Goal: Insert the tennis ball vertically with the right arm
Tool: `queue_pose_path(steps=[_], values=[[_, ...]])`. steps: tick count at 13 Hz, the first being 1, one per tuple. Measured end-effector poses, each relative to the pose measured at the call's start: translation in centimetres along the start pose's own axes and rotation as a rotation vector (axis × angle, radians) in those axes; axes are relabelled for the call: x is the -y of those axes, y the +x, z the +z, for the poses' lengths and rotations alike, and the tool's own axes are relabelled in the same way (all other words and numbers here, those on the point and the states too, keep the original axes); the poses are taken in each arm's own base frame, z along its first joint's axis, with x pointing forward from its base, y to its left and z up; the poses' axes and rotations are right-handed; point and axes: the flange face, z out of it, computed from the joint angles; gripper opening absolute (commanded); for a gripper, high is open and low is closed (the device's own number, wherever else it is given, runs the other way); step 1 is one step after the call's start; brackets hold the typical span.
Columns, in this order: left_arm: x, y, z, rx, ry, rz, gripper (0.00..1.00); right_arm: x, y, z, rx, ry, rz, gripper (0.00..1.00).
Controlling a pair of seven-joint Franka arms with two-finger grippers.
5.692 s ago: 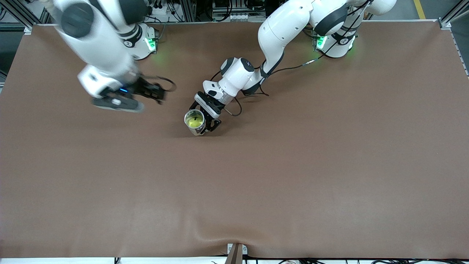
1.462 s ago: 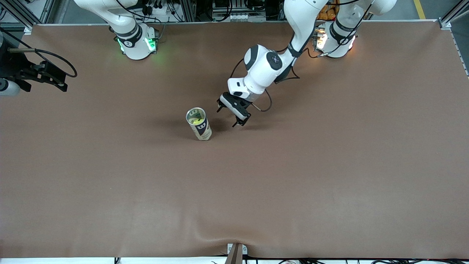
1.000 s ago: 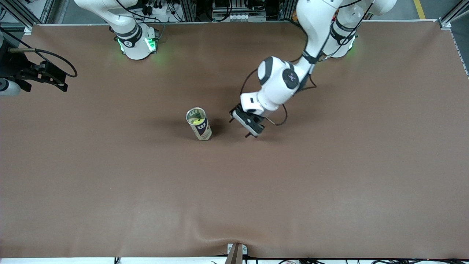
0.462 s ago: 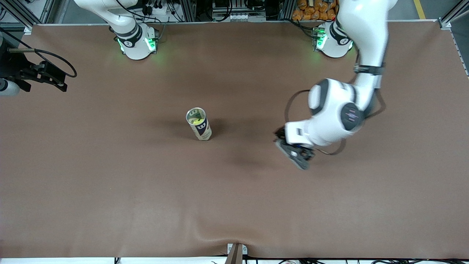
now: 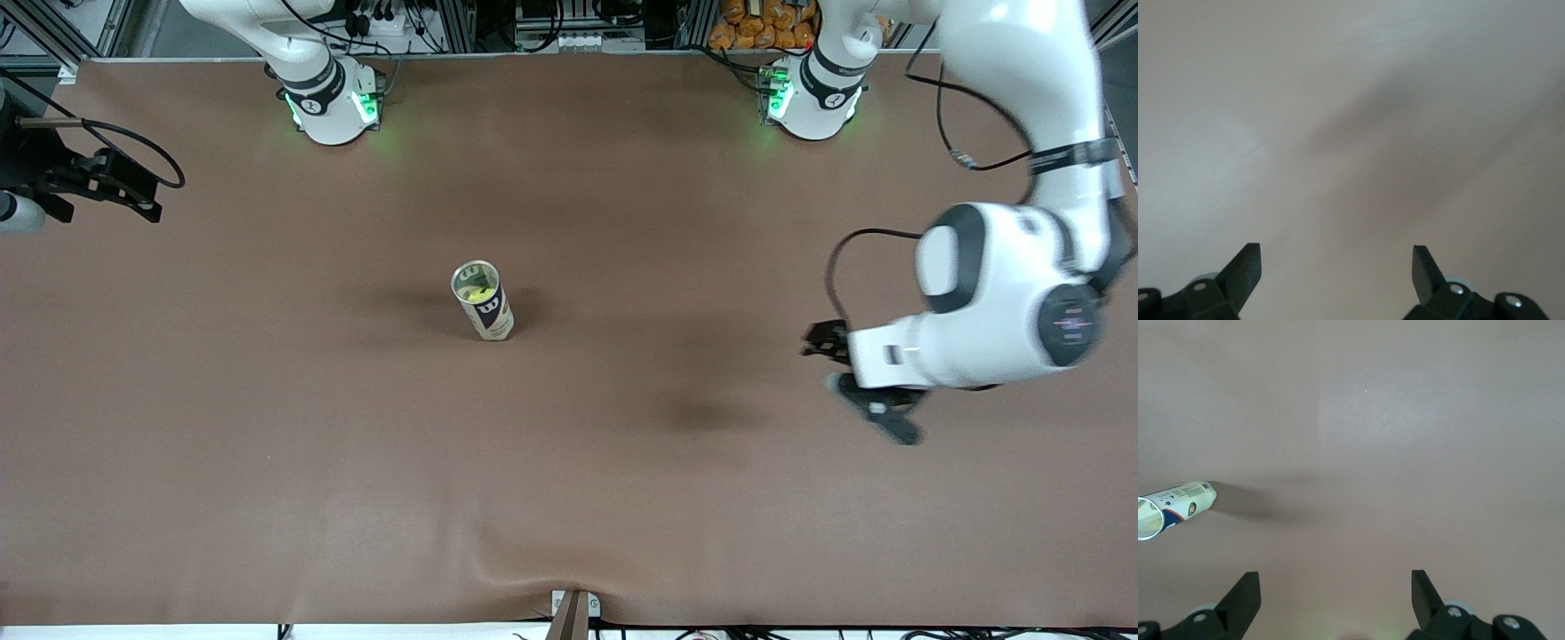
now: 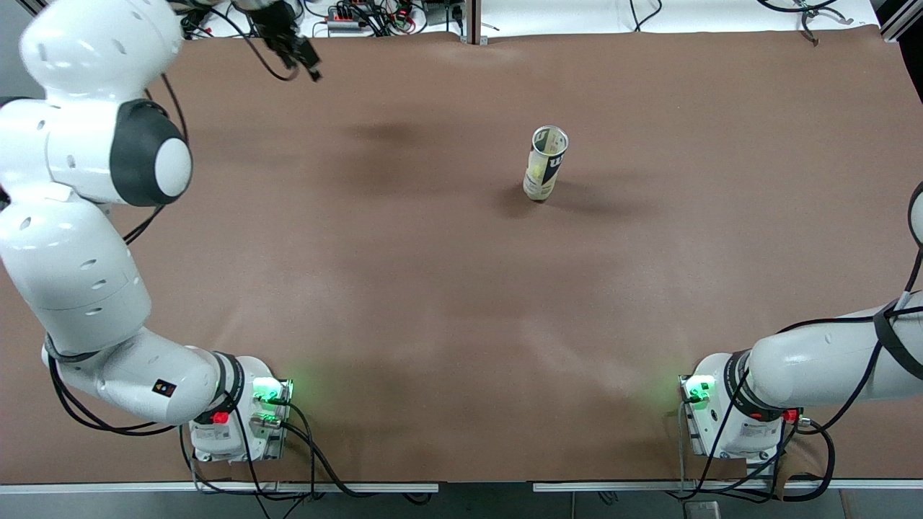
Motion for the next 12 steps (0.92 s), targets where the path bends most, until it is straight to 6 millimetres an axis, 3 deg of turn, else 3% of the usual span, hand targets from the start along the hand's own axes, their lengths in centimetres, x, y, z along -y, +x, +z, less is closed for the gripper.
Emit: queue_pose_path(steps=[3, 5, 8, 12], values=[[4.9, -6.5, -6.2, 0.012, -0.035, -0.223, 1.0, -0.1, 0.0, 0.0, 0.0, 0.0, 0.002, 1.0], [5.5, -9.5, -9.3, 0.045, -0.018, -0.367, 1.0, -0.1, 0.0, 0.0, 0.0, 0.0, 0.002, 1.0], [2.4, -11.4, -13.8, 0.07, 0.07, -0.469, 1.0, -0.4, 0.0, 0.0, 0.0, 0.0, 0.007, 1.0], [-1.7, -13.2, -18.2, 0.059, 0.084, -0.618, 1.0, -1.5, 0.1, 0.1, 0.002, 0.002, 0.027, 1.0]])
